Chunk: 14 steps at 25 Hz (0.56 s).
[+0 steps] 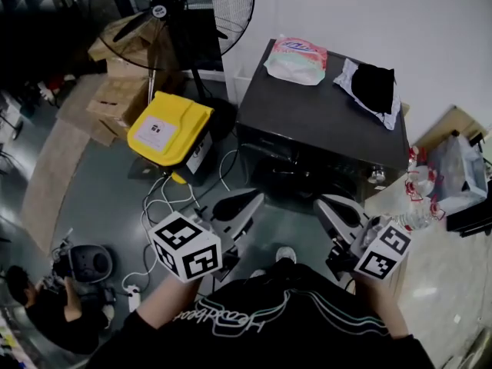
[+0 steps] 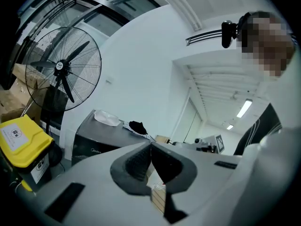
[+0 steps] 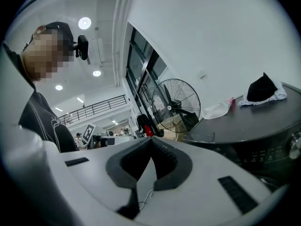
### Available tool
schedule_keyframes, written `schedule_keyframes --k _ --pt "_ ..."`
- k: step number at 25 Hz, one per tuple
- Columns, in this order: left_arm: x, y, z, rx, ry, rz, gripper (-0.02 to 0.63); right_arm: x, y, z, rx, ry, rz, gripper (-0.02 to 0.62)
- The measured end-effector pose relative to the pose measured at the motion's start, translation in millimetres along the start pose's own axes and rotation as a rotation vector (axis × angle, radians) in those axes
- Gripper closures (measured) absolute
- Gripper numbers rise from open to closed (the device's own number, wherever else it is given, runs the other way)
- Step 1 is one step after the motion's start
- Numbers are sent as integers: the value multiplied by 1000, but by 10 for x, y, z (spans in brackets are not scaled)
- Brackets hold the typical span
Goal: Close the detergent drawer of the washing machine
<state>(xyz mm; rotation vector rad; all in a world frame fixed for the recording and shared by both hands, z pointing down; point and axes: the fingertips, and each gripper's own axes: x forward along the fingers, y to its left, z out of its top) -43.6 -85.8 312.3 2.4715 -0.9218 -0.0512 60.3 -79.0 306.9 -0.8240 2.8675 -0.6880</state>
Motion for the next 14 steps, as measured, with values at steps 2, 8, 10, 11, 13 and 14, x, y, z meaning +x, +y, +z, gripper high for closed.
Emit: schedule_keyframes --k 2,8,10,11,13,14 --pt "-15 -13 -5 5 4 -5 583 1 31 4 -4 -5 -1 569" --pt "-25 10 -96 5 9 -8 583 -11 12 -109 2 0 -14 569" --pt "-31 27 -125 9 18 -2 583 -16 8 -133 8 0 -19 569" --pt "-35 32 -135 10 21 -2 583 -18 10 -141 10 0 -20 569" --pt "-43 41 -149 10 22 -5 583 -18 15 -153 12 0 -22 569" --pt "-47 45 -154 10 22 -7 583 -16 17 -159 12 1 -23 569"
